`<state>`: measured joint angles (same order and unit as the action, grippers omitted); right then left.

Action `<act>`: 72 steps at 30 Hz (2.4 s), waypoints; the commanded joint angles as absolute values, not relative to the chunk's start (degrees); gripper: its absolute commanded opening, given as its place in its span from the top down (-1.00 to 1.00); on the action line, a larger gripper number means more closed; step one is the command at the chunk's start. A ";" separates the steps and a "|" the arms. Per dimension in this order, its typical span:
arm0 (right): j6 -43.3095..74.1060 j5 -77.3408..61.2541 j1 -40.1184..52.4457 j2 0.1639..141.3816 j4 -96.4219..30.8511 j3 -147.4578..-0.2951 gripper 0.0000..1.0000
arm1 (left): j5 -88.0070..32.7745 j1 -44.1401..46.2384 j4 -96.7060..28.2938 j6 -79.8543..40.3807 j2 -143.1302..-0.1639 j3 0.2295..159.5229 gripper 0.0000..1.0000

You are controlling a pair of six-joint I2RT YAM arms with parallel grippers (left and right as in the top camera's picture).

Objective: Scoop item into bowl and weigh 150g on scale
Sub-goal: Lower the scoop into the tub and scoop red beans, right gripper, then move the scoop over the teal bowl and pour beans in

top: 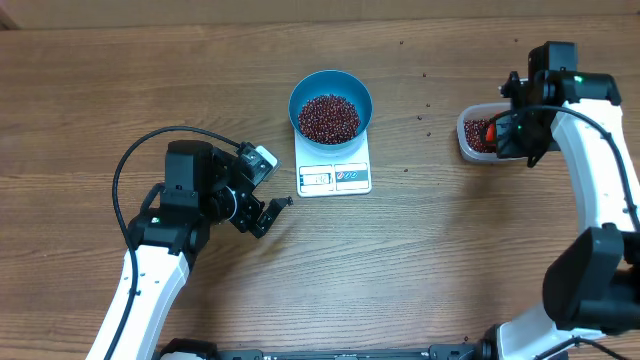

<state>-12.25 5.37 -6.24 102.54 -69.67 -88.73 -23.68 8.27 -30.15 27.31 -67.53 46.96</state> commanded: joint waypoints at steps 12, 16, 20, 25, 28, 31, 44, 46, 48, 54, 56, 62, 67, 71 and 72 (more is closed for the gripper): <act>-16.95 -8.78 -6.20 106.50 -69.19 -90.02 0.93 | -23.53 8.29 -30.00 26.76 -67.51 47.00 -1.00; -16.53 -12.62 -6.98 106.48 -69.58 -90.02 0.92 | -23.53 8.29 -30.00 26.76 -67.51 47.00 -0.99; -16.32 -18.15 -10.74 106.48 -69.60 -90.02 0.93 | -23.53 8.29 -30.00 26.76 -67.51 47.00 -1.00; -16.40 -27.66 -18.02 106.48 -70.37 -90.02 0.93 | -23.53 8.29 -30.00 26.76 -67.51 47.00 -0.99; -18.72 -34.04 -22.13 106.48 -71.79 -90.02 0.92 | -23.53 8.29 -30.00 26.76 -67.51 47.00 -0.99; -18.70 -34.46 -24.86 106.48 -72.64 -90.02 0.92 | -23.53 8.29 -30.00 26.76 -67.51 47.00 -1.00; -24.14 -45.36 -27.18 106.43 -74.94 -90.02 0.93 | -23.53 8.29 -30.00 26.76 -67.51 47.00 -1.00; -24.88 -46.68 -27.18 106.41 -75.26 -90.04 0.92 | -23.53 8.29 -30.00 26.76 -67.51 47.00 -1.00; -26.33 -49.25 -27.18 106.41 -75.92 -90.02 0.92 | -23.53 8.29 -30.00 26.76 -67.51 47.00 -0.99; -31.29 -58.52 -26.81 106.41 -77.84 -90.02 0.92 | -23.53 8.29 -30.00 26.76 -67.51 47.00 -0.99; -32.03 -60.95 -26.17 106.41 -78.63 -90.02 0.92 | -23.53 8.29 -30.00 26.76 -67.51 47.00 -0.99; -31.99 -62.08 -19.14 106.41 -78.65 -90.04 0.92 | -23.53 8.29 -30.00 26.76 -67.51 47.00 -1.00; -27.73 -62.02 -9.41 106.41 -74.28 -90.08 0.92 | -23.53 8.29 -30.00 26.76 -67.51 47.00 -0.99; -21.82 -59.75 -4.10 106.41 -68.73 -90.15 0.92 | -23.53 8.29 -30.00 26.76 -67.51 47.00 -1.00; -20.40 -58.65 -3.11 106.41 -67.53 -90.15 0.92 | -23.53 8.29 -30.00 26.76 -67.51 47.00 -0.99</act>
<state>-25.56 -59.72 -6.04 106.37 -69.52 -88.77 -23.70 8.27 -30.13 27.31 -67.53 46.96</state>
